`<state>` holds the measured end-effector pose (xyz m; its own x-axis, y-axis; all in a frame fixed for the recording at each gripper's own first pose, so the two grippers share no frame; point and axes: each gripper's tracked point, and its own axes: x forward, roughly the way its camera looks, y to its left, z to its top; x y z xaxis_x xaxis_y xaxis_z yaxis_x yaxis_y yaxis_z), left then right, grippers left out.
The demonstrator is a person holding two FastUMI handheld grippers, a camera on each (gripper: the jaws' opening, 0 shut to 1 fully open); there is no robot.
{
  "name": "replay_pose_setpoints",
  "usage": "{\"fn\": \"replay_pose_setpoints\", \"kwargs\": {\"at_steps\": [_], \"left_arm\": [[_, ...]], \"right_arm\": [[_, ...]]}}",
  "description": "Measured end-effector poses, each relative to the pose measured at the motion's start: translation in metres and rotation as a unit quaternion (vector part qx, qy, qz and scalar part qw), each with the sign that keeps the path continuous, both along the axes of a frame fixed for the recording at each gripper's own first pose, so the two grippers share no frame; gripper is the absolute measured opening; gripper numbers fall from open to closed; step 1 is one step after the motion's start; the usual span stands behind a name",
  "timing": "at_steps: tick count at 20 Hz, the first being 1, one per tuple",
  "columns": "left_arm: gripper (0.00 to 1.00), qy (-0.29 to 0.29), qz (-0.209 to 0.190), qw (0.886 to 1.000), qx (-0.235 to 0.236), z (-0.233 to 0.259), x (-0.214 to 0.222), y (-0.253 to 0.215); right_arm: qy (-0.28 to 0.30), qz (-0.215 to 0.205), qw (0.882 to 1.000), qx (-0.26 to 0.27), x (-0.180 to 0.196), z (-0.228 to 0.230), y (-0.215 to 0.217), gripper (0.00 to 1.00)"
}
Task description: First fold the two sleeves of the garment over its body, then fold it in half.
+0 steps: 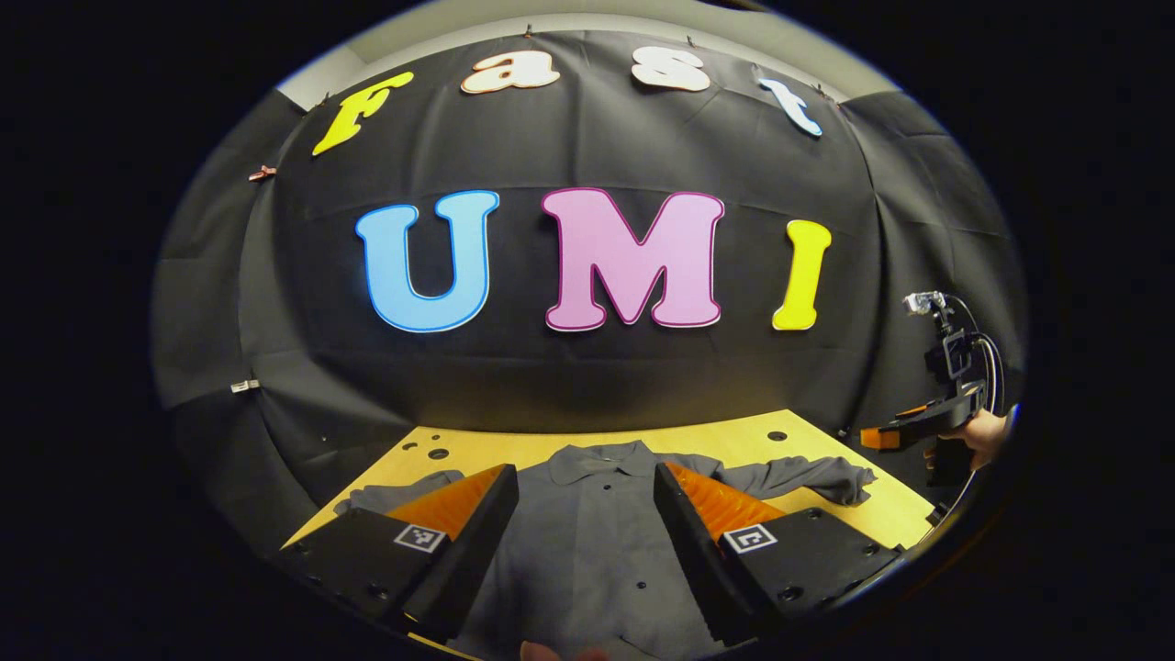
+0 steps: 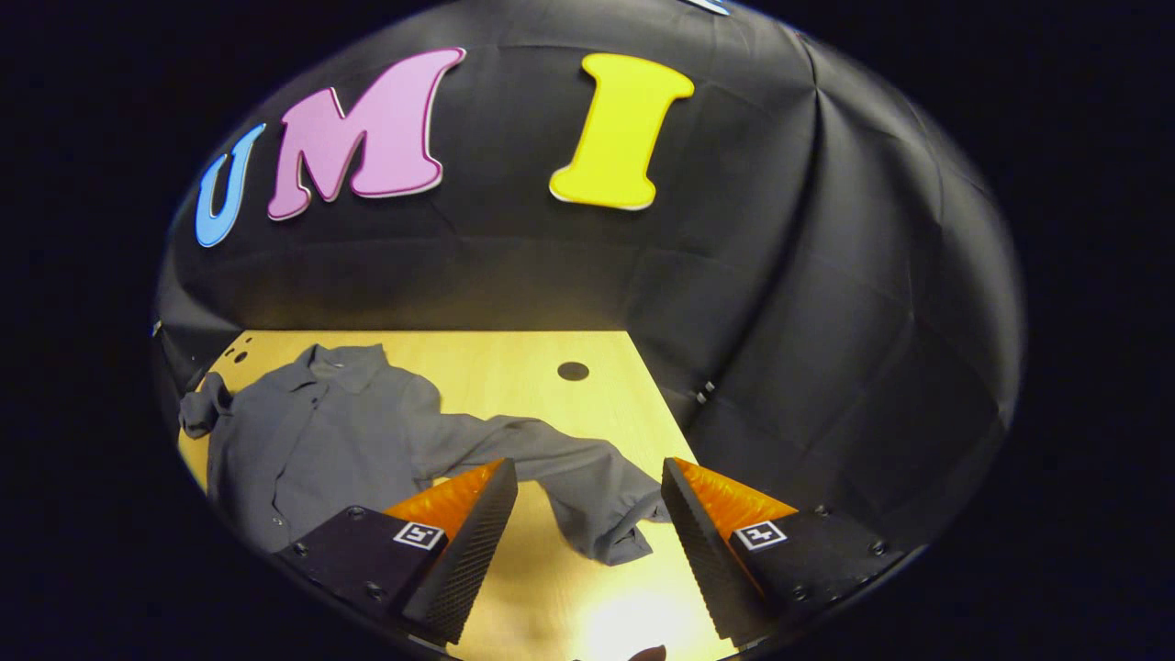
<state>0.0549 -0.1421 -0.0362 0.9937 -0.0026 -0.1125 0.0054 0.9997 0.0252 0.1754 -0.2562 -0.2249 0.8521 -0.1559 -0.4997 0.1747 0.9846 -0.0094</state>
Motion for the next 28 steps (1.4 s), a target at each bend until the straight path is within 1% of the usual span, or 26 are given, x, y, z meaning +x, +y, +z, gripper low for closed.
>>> {"fn": "replay_pose_setpoints", "kwargs": {"at_steps": [6,10,17,18,19,20,21,22,23,24,26,28], "left_arm": [[0.94,0.022,0.007,1.0,0.0,-0.014,0.011,-0.03],[0.94,0.034,0.021,0.999,0.01,-0.023,0.016,-0.035],[0.94,0.05,0.044,0.997,0.023,-0.034,0.016,-0.038],[0.94,0.052,0.047,0.997,0.025,-0.034,0.015,-0.037],[0.94,0.054,0.051,0.997,0.028,-0.035,0.013,-0.035],[0.94,0.056,0.054,0.996,0.03,-0.034,0.012,-0.034],[0.94,0.058,0.057,0.996,0.032,-0.035,0.012,-0.033],[0.94,0.059,0.06,0.996,0.033,-0.035,0.013,-0.032],[0.94,0.059,0.062,0.996,0.033,-0.034,0.012,-0.031],[0.94,0.059,0.064,0.996,0.032,-0.033,0.011,-0.031],[0.94,0.056,0.069,0.996,0.031,-0.03,0.008,-0.028],[0.97,0.05,0.068,0.996,0.032,-0.027,0.004,-0.027]], "right_arm": [[0.042,0.002,0.999,0.014,0.034,-0.063,-0.027,0.99],[0.075,0.016,0.997,0.017,0.05,-0.106,-0.036,0.98],[0.117,0.022,0.993,0.024,0.066,-0.164,-0.045,0.98],[0.126,0.027,0.991,0.03,0.064,-0.169,-0.043,0.98],[0.113,0.024,0.992,0.043,0.071,-0.166,-0.041,0.98],[0.118,0.023,0.991,0.054,0.068,-0.17,-0.041,0.93],[0.118,0.021,0.99,0.069,0.068,-0.171,-0.039,0.92],[0.116,0.02,0.99,0.071,0.067,-0.169,-0.038,0.85],[0.117,0.026,0.99,0.068,0.069,-0.171,-0.038,0.85],[0.115,0.035,0.991,0.066,0.07,-0.169,-0.035,0.78],[0.111,0.045,0.991,0.06,0.074,-0.168,-0.028,0.42],[0.11,0.049,0.991,0.053,0.075,-0.168,-0.028,0.05]]}}
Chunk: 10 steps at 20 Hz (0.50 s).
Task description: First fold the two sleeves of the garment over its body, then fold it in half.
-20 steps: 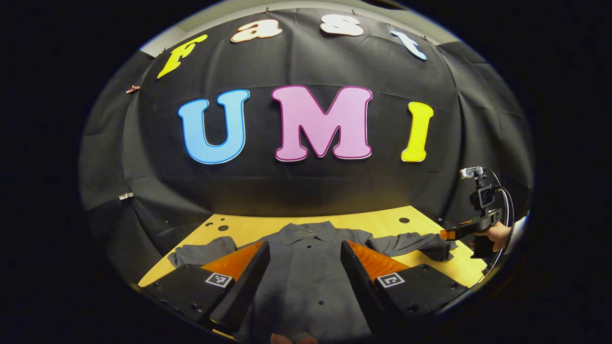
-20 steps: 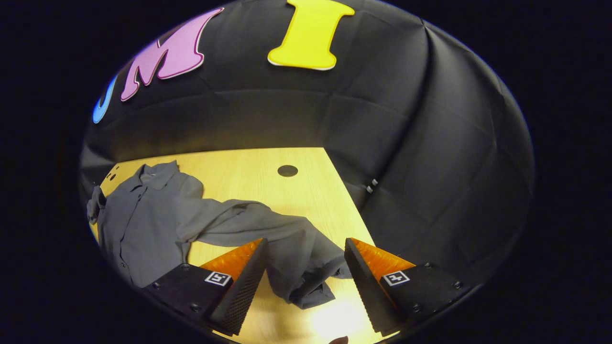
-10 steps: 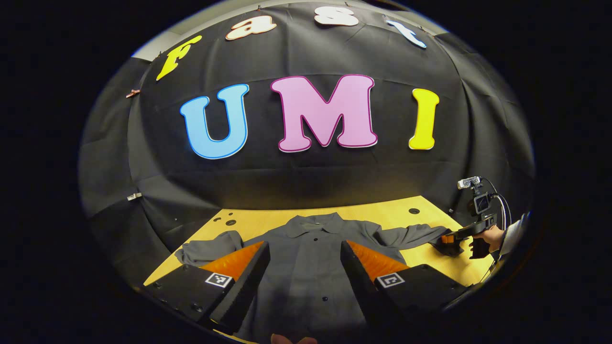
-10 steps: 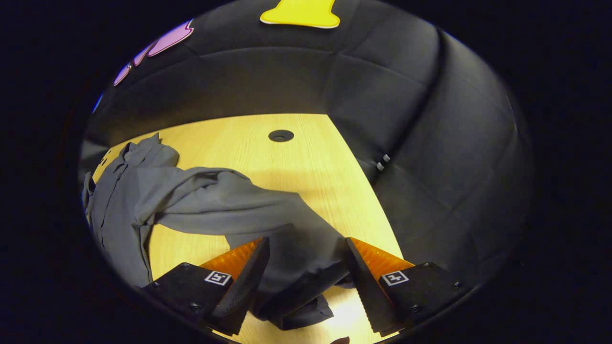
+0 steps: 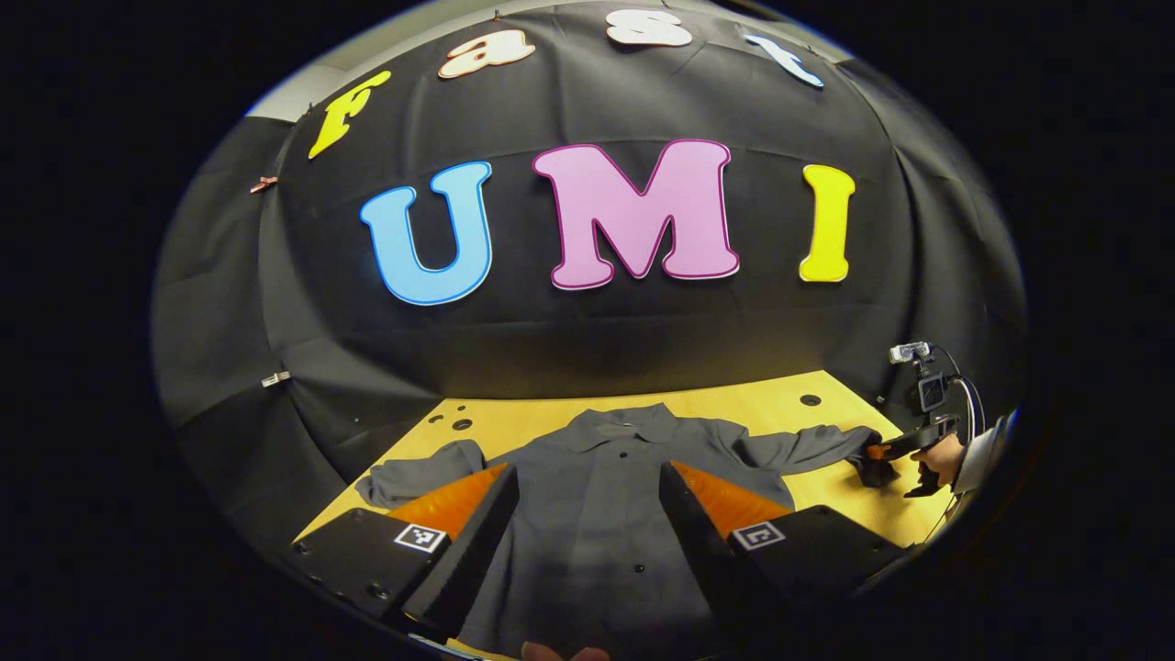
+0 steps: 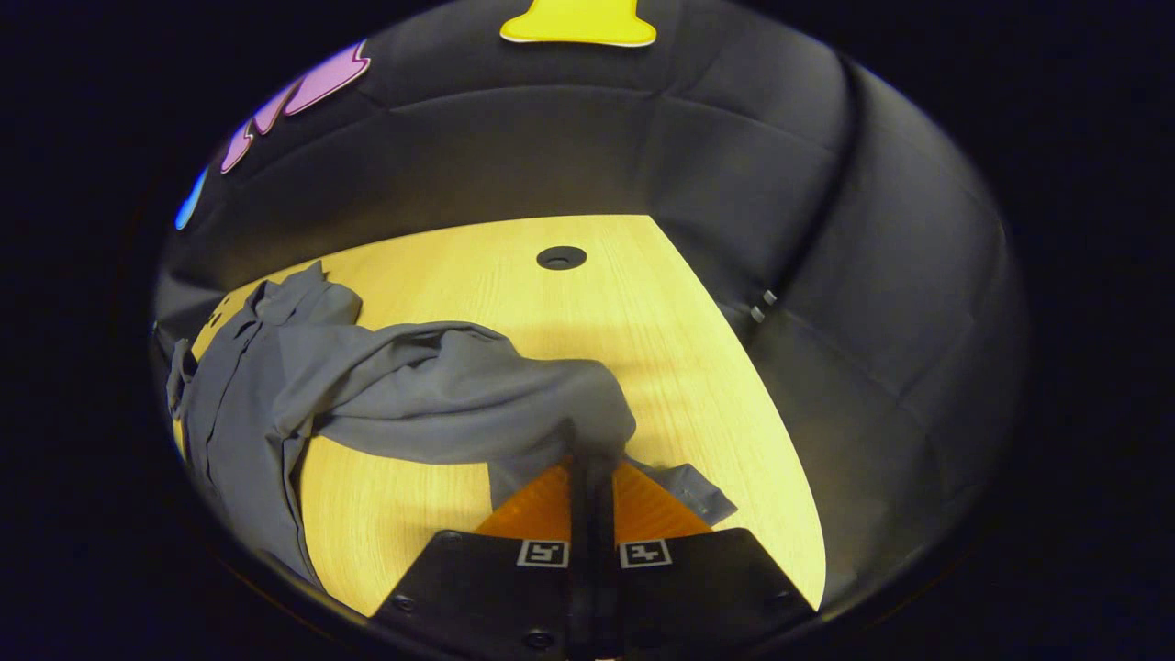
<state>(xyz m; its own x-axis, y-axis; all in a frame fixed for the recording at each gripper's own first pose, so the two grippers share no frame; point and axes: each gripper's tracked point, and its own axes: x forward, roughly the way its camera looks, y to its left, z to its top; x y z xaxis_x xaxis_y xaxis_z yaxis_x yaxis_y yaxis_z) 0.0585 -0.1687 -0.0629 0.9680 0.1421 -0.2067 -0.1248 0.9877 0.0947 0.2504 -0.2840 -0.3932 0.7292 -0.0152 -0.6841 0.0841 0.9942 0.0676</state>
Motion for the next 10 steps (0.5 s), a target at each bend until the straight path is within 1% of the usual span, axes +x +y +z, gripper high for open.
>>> {"fn": "replay_pose_setpoints", "kwargs": {"at_steps": [2,6,7,8,10], "left_arm": [[0.98,-0.006,-0.004,1.0,0.005,0.005,-0.006,0.003],[0.97,-0.02,-0.022,1.0,0.003,0.01,-0.009,0.012],[0.97,-0.022,-0.03,0.999,0.002,0.009,-0.009,0.015],[0.97,-0.024,-0.038,0.999,0.001,0.009,-0.009,0.017],[0.97,-0.031,-0.051,0.998,0.0,0.013,-0.009,0.022]], "right_arm": [[-0.002,0.0,1.0,0.001,-0.004,0.006,-0.001,0.05],[-0.044,-0.023,0.999,0.004,-0.014,0.048,-0.011,0.05],[-0.051,-0.024,0.998,0.0,-0.02,0.059,-0.012,0.0],[-0.058,-0.025,0.998,-0.004,-0.026,0.07,-0.012,0.05],[-0.071,-0.026,0.997,-0.013,-0.037,0.09,-0.008,0.05]]}}
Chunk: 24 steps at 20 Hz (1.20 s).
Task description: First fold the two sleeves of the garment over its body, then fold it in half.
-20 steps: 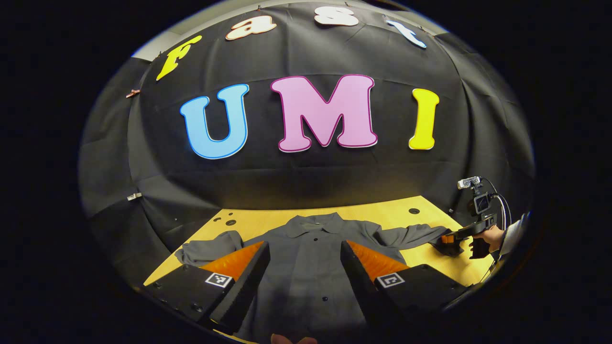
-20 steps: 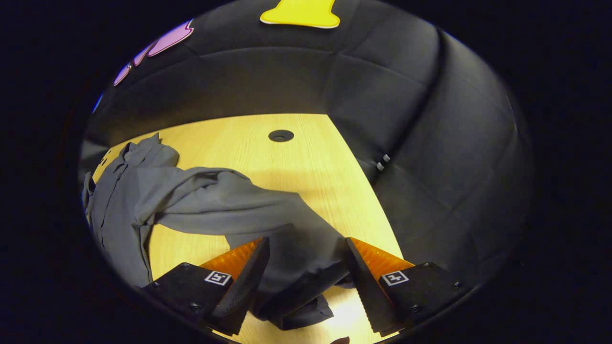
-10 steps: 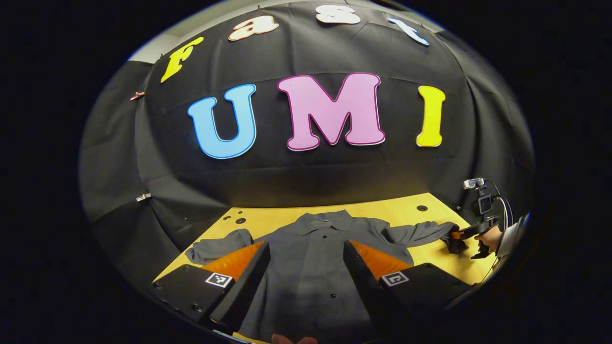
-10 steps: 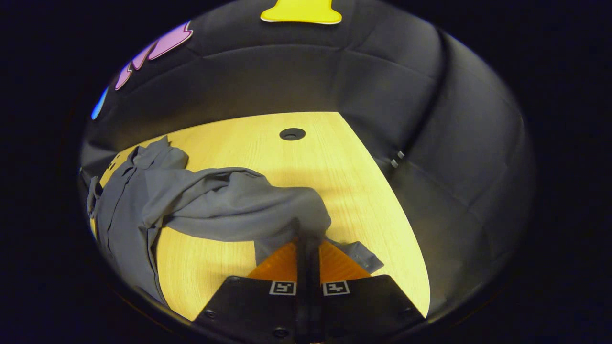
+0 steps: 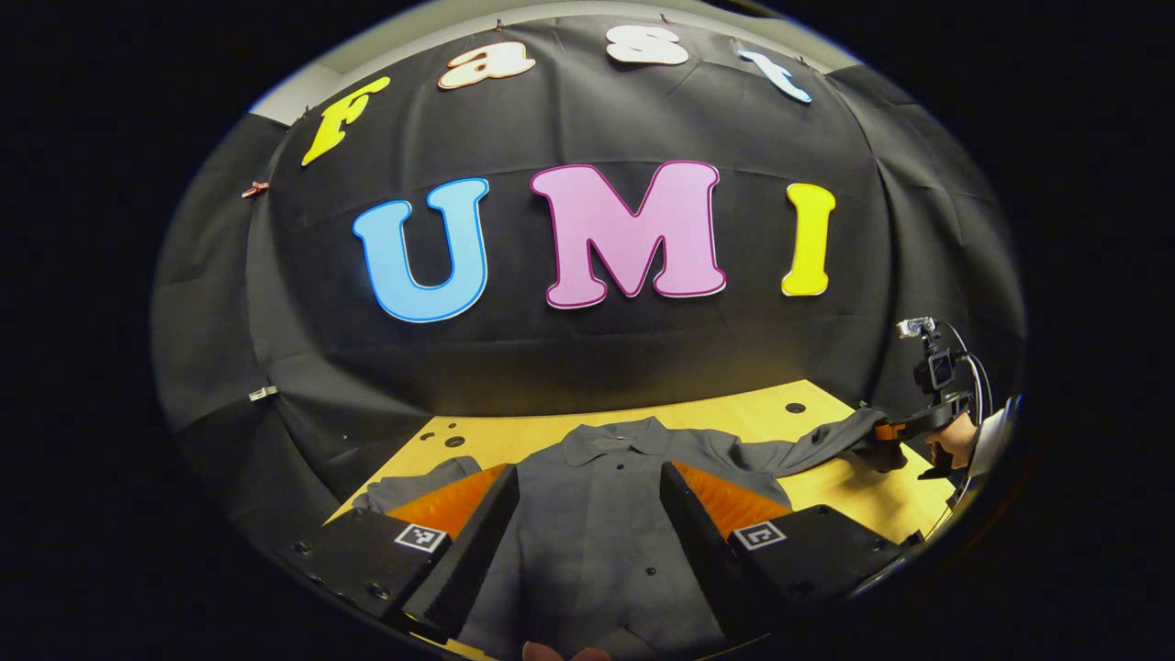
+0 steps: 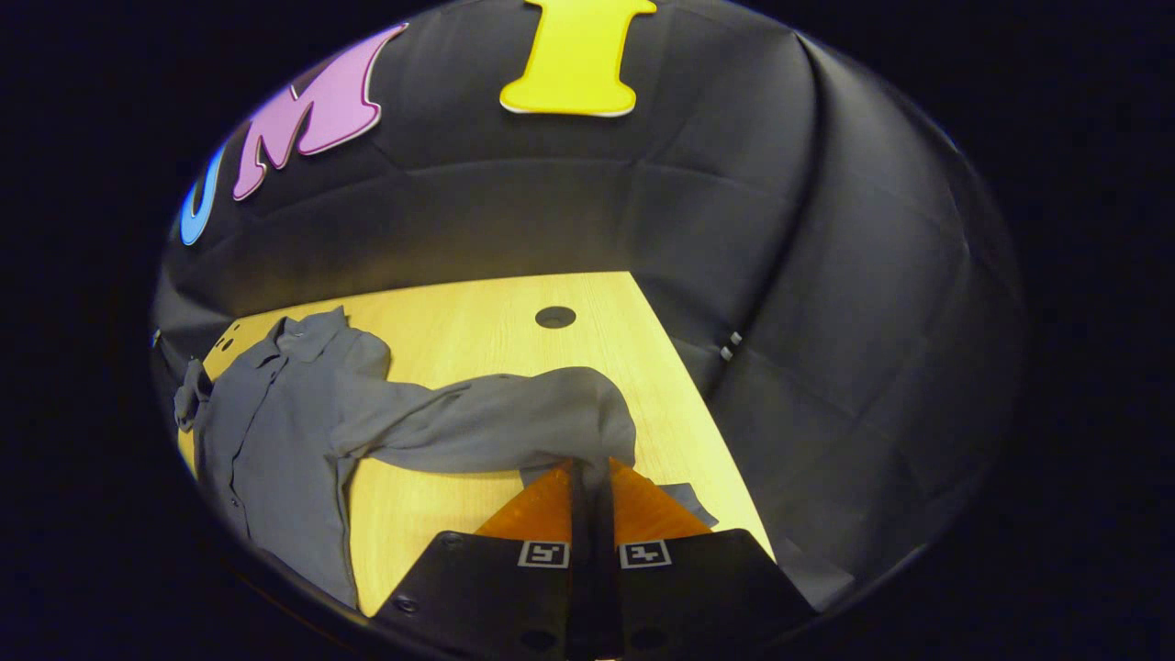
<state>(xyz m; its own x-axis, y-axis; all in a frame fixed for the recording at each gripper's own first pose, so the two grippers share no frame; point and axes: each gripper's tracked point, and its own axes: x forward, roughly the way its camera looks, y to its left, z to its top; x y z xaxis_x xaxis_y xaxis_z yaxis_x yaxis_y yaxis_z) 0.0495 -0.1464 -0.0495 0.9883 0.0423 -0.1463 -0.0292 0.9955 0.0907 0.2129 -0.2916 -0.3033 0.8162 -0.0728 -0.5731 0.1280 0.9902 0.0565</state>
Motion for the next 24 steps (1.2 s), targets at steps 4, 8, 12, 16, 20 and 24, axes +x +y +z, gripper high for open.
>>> {"fn": "replay_pose_setpoints", "kwargs": {"at_steps": [4,8,12,16,20,24], "left_arm": [[0.97,-0.008,-0.027,1.0,-0.008,0.006,-0.003,0.01],[0.97,-0.016,-0.044,0.999,-0.016,0.011,-0.005,0.027],[0.97,-0.021,-0.055,0.998,-0.03,0.014,-0.006,0.051],[0.97,-0.028,-0.058,0.997,-0.044,0.016,-0.007,0.083],[0.97,-0.034,-0.046,0.997,-0.053,0.015,-0.013,0.123],[0.98,-0.038,-0.033,0.998,-0.047,0.01,-0.019,0.16]], "right_arm": [[-0.019,-0.015,1.0,-0.01,-0.031,0.035,0.012,0.05],[-0.055,-0.039,0.998,-0.007,-0.051,0.08,0.038,0.05],[-0.101,-0.036,0.994,-0.001,-0.058,0.128,0.085,0.05],[-0.133,-0.02,0.991,-0.017,-0.052,0.164,0.131,0.05],[-0.152,-0.002,0.988,-0.018,-0.041,0.193,0.185,0.05],[-0.169,0.032,0.985,-0.025,-0.024,0.211,0.247,0.05]]}}
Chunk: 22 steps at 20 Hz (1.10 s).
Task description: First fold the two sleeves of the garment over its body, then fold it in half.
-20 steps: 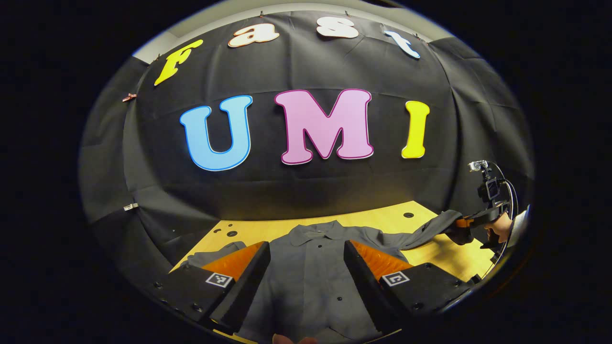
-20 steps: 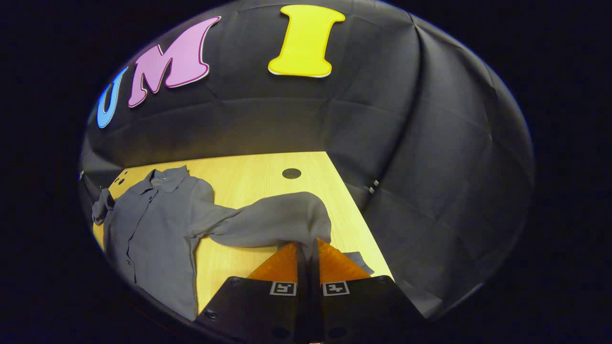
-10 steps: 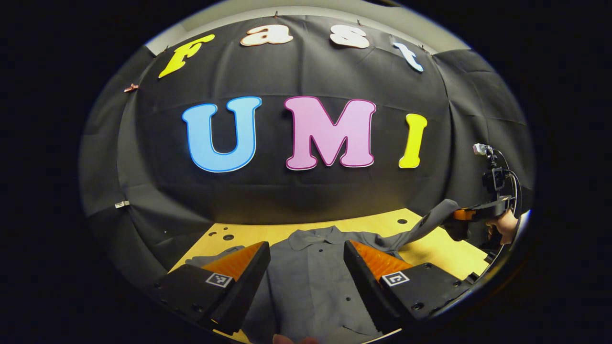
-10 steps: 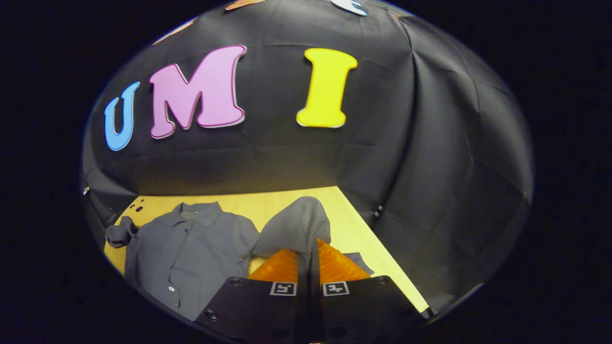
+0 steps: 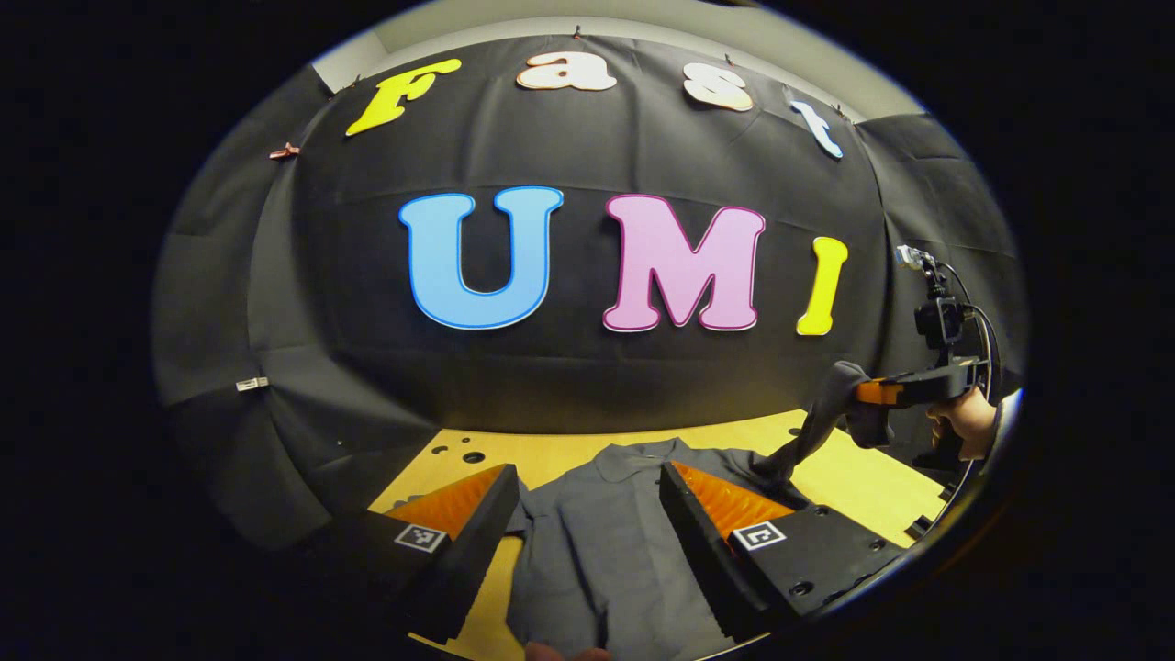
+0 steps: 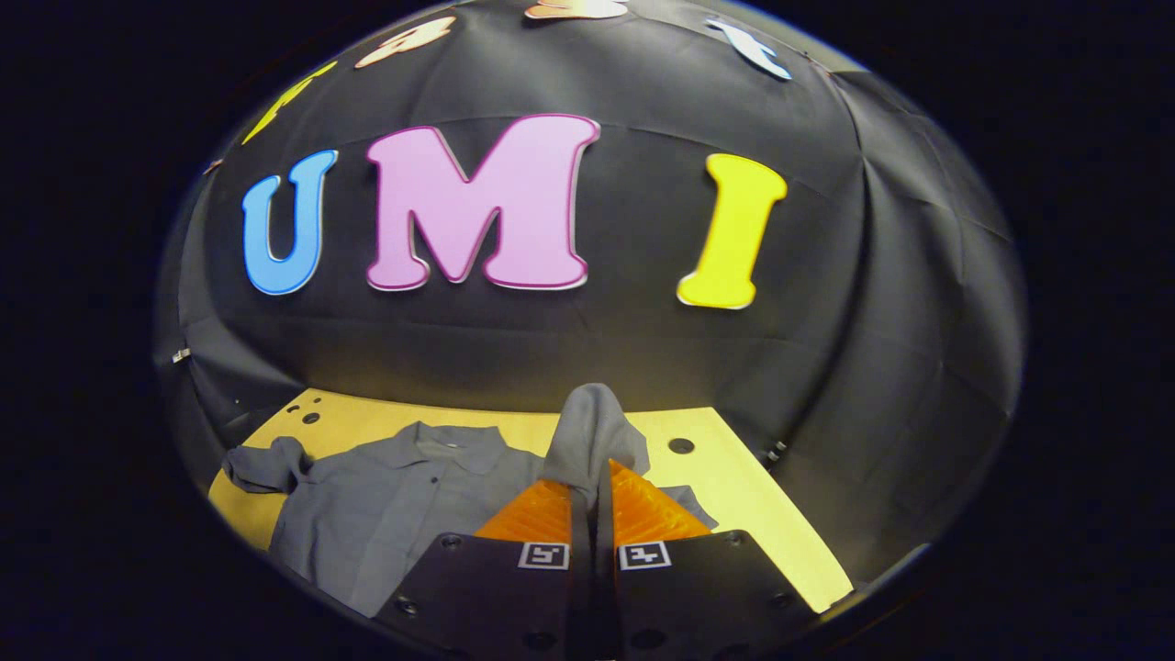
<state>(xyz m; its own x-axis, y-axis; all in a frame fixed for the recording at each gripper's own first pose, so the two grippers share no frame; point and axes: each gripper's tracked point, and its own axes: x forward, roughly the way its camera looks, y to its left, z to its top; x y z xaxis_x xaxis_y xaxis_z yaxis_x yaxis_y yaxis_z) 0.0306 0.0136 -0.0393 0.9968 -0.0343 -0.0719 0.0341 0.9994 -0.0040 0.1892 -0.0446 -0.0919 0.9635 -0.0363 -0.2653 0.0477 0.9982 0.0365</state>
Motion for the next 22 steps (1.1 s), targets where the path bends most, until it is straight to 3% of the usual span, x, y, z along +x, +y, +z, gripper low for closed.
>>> {"fn": "replay_pose_setpoints", "kwargs": {"at_steps": [8,16,22], "left_arm": [[0.97,0.015,0.035,0.999,-0.009,-0.022,-0.003,0.062],[0.97,0.038,0.09,0.995,-0.017,-0.056,0.003,0.126],[0.98,0.057,0.118,0.991,-0.019,-0.078,0.006,0.161]], "right_arm": [[0.002,0.069,0.998,-0.006,0.041,-0.011,0.127,0.05],[0.061,0.137,0.989,-0.016,0.078,-0.089,0.241,0.05],[0.122,0.159,0.979,-0.022,0.089,-0.158,0.299,0.05]]}}
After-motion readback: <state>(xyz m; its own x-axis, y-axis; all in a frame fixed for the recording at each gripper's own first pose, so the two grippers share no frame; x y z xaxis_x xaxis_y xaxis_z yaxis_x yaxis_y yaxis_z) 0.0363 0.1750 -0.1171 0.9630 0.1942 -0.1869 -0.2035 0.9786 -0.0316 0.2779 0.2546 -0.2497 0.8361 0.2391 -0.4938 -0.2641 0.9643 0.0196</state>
